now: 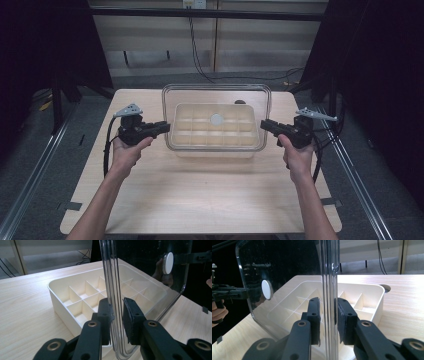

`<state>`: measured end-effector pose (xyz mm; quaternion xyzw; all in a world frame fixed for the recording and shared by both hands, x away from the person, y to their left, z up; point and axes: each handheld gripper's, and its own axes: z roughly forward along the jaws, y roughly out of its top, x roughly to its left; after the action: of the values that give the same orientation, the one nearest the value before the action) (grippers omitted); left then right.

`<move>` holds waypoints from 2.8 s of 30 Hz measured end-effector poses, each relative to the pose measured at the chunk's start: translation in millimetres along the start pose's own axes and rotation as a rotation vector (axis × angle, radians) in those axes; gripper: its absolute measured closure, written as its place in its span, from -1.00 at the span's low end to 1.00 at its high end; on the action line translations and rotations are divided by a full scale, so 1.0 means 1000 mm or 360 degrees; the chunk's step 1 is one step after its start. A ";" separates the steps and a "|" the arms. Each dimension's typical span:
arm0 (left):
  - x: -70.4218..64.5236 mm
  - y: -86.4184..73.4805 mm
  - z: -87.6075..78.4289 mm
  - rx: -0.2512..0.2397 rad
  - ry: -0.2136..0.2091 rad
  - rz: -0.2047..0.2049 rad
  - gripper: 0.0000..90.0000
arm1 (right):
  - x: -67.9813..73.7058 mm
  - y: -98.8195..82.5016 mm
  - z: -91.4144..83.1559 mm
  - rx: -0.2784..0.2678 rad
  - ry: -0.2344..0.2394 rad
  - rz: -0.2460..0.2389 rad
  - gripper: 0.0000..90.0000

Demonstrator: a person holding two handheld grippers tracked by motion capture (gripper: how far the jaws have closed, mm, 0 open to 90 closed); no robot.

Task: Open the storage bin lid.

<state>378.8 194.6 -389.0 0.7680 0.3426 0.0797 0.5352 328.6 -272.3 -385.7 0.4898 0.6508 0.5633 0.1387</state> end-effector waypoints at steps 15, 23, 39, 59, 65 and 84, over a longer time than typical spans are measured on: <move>-0.007 -0.016 -0.004 0.0051 0.0000 0.0014 0.70 | 0.007 -0.009 -0.006 0.0049 0.0002 -0.0033 0.66; -0.012 -0.021 -0.007 0.0071 -0.0012 0.0011 0.70 | 0.009 -0.015 -0.011 0.0099 -0.0008 -0.0040 0.65; -0.021 -0.033 -0.016 0.0119 -0.0018 0.0027 0.69 | 0.018 -0.027 -0.019 0.0138 0.0020 -0.0052 0.66; -0.032 -0.048 -0.027 0.0180 -0.0044 0.0045 0.68 | 0.027 -0.043 -0.033 0.0164 0.0064 -0.0039 0.68; -0.034 -0.058 -0.028 0.0188 -0.0038 0.0020 0.68 | 0.030 -0.049 -0.036 0.0188 0.0079 -0.0043 0.69; -0.047 -0.076 -0.036 0.0260 -0.0072 0.0031 0.68 | 0.032 -0.076 -0.043 0.0270 0.0087 0.0015 0.68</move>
<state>293.0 207.9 -429.1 0.8141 0.3281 0.0393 0.4774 245.4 -264.1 -426.0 0.4873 0.6974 0.5200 0.0765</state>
